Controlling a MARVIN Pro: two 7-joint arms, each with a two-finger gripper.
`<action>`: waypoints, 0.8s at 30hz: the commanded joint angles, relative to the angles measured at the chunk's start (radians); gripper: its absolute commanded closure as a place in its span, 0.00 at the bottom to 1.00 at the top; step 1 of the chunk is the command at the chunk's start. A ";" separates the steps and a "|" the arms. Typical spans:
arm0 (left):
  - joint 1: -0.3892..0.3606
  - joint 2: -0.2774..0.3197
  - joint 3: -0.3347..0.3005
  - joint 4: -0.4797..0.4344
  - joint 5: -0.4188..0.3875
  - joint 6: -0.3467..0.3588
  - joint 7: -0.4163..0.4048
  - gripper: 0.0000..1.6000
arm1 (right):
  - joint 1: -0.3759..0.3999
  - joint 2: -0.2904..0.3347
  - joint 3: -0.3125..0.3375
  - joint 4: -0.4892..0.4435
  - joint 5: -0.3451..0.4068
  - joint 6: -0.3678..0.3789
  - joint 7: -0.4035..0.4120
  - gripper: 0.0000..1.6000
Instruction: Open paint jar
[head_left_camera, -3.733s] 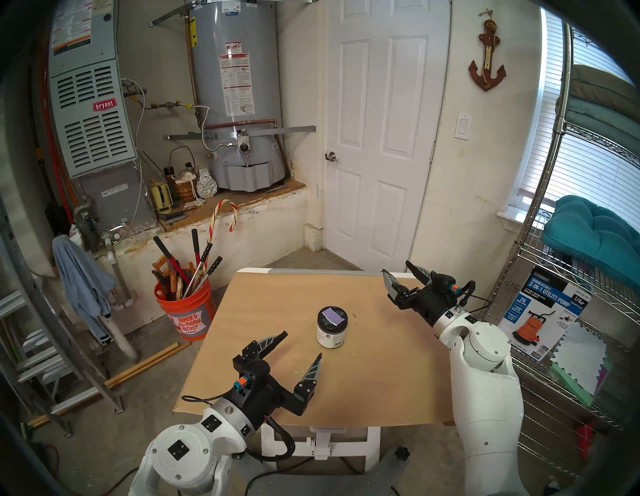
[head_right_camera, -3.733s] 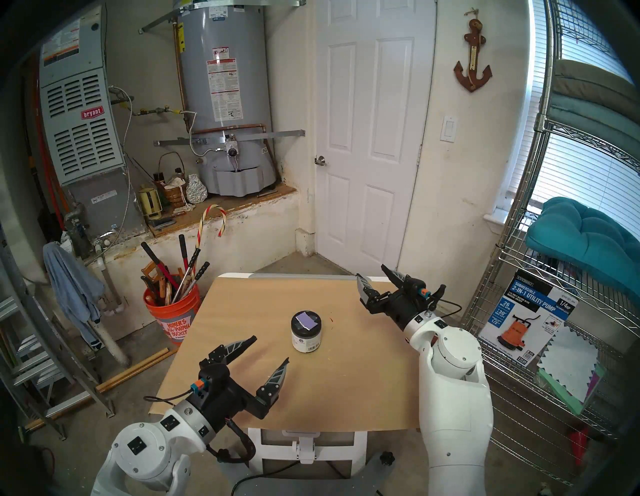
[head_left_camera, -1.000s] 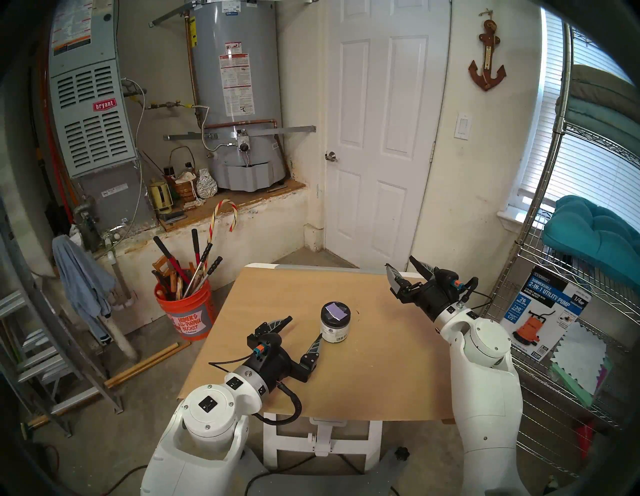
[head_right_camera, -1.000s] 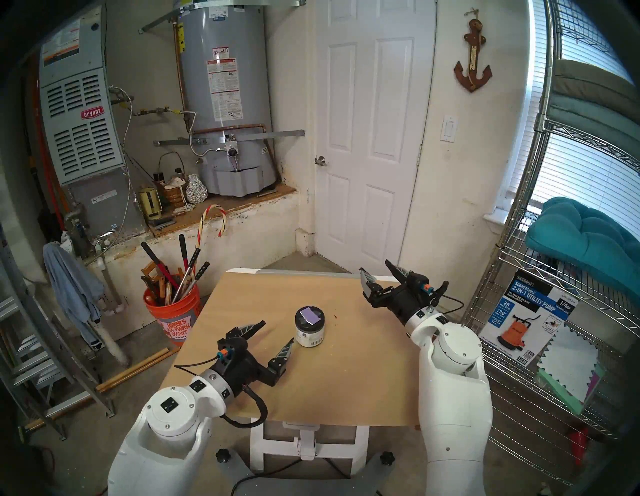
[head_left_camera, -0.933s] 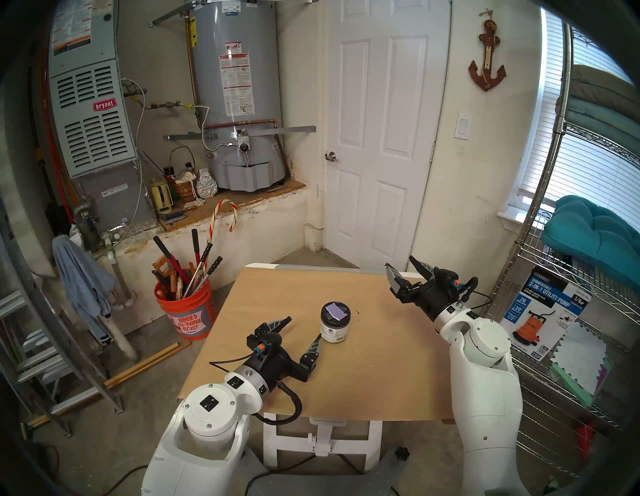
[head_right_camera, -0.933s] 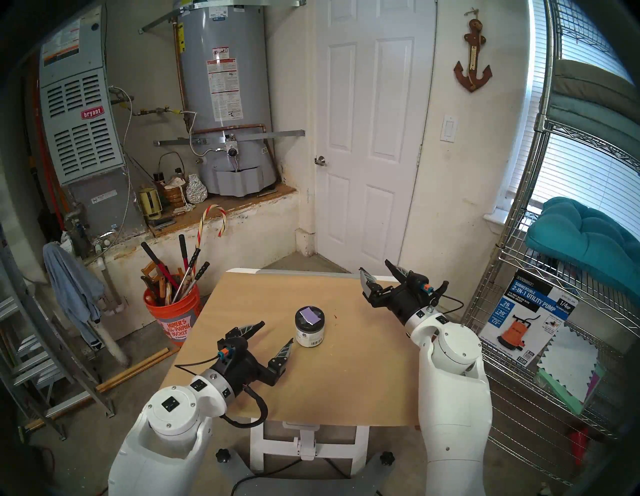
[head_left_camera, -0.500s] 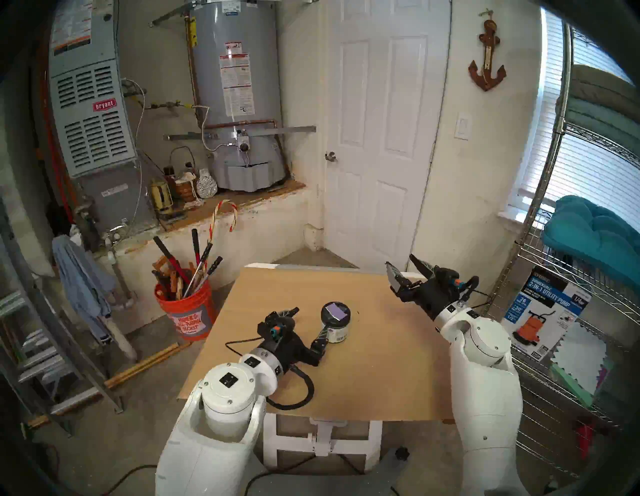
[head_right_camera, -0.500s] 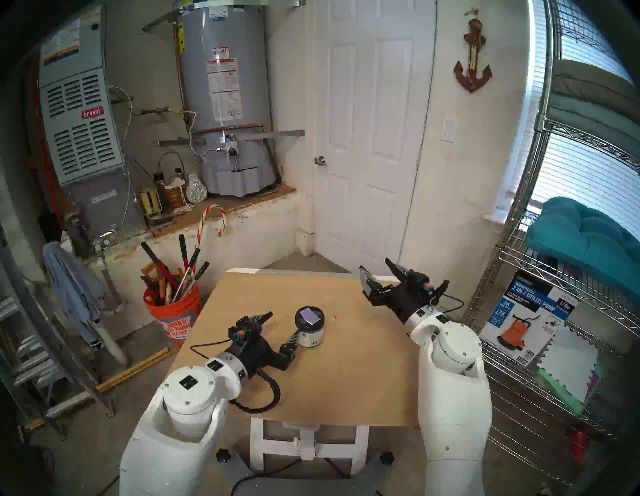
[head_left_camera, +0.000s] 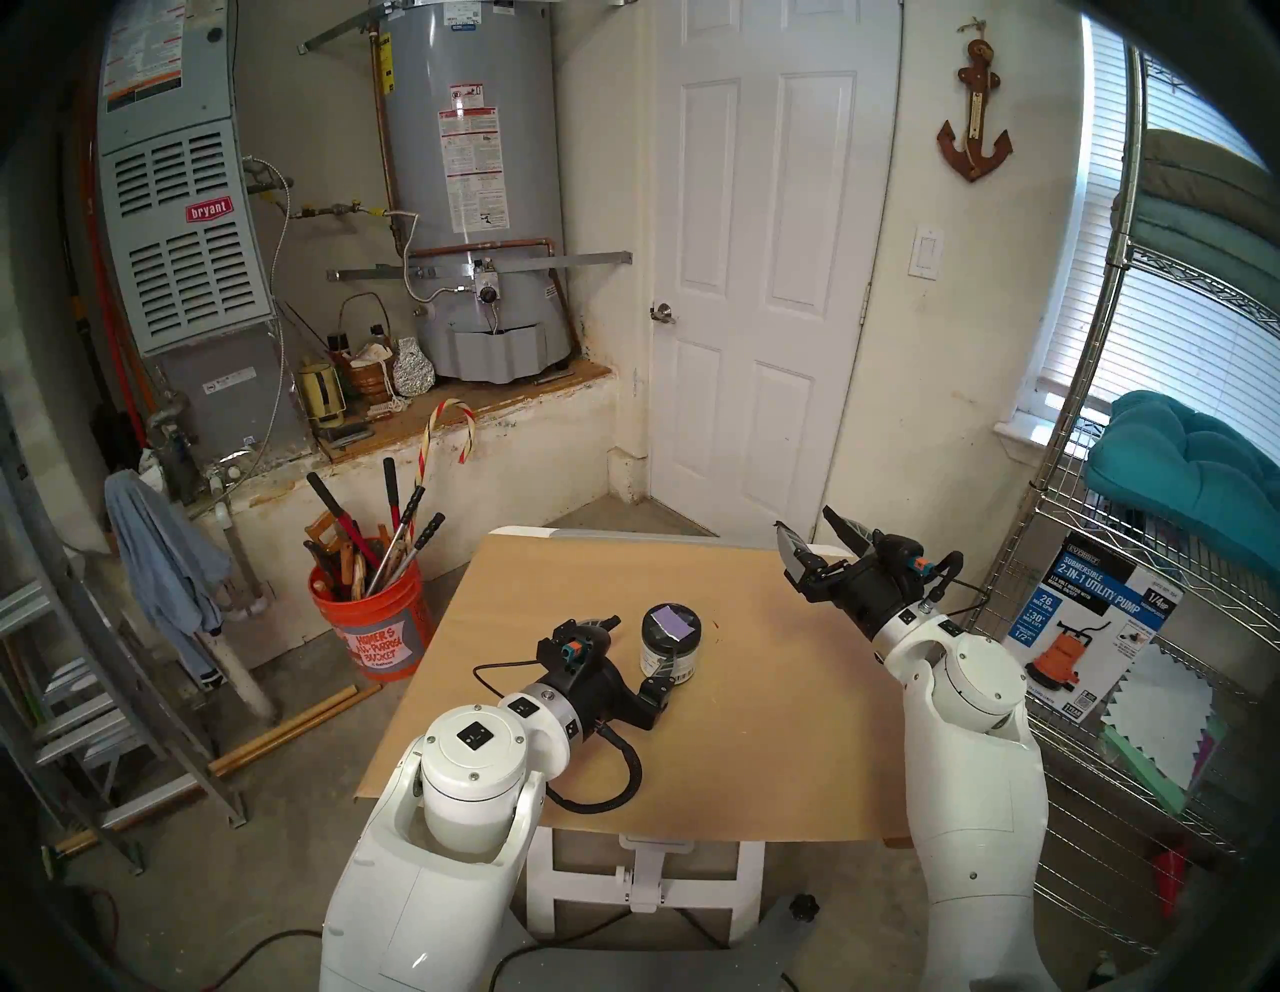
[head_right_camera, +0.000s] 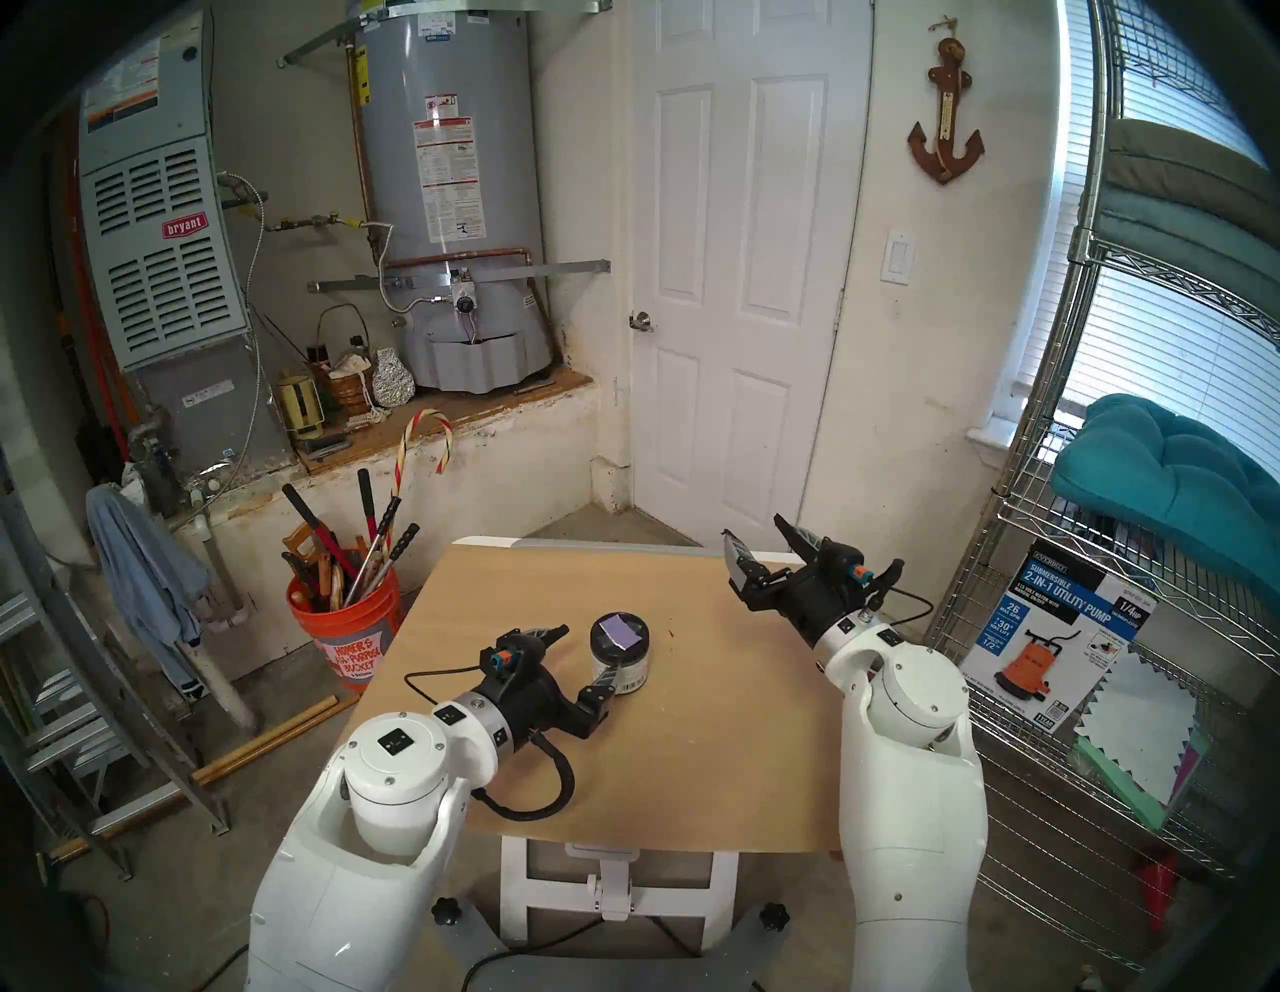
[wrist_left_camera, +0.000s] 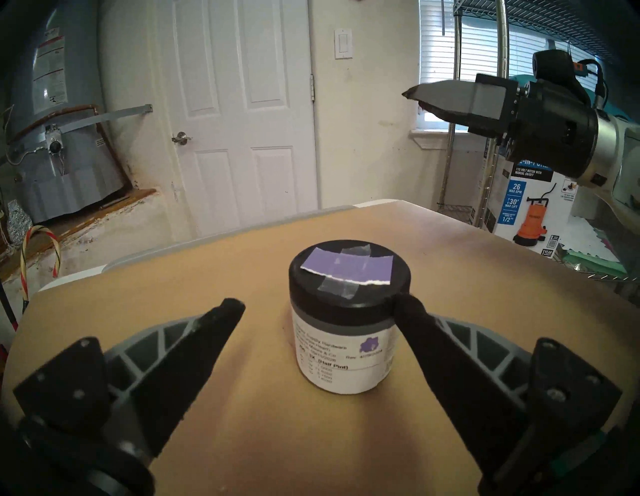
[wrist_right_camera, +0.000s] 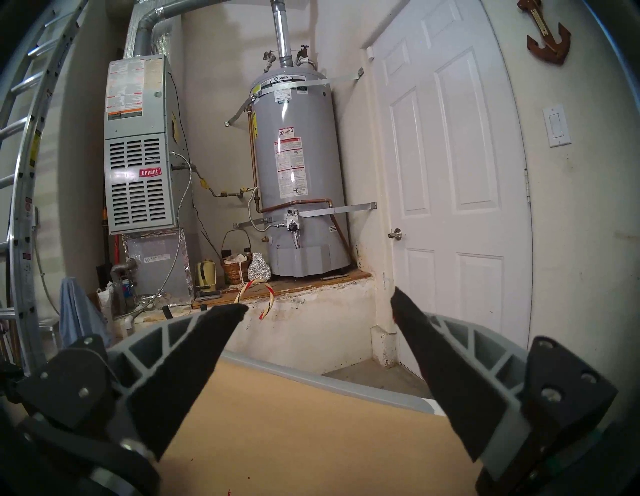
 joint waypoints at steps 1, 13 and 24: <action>-0.068 -0.022 0.017 0.032 0.032 -0.019 0.035 0.00 | 0.013 -0.003 0.004 -0.030 0.010 0.001 0.000 0.00; -0.112 -0.035 0.045 0.112 0.046 -0.084 0.049 0.00 | 0.013 -0.007 0.011 -0.029 0.012 0.003 0.007 0.00; -0.153 -0.053 0.043 0.198 0.050 -0.150 0.081 0.00 | 0.012 -0.010 0.013 -0.033 0.010 0.005 0.012 0.00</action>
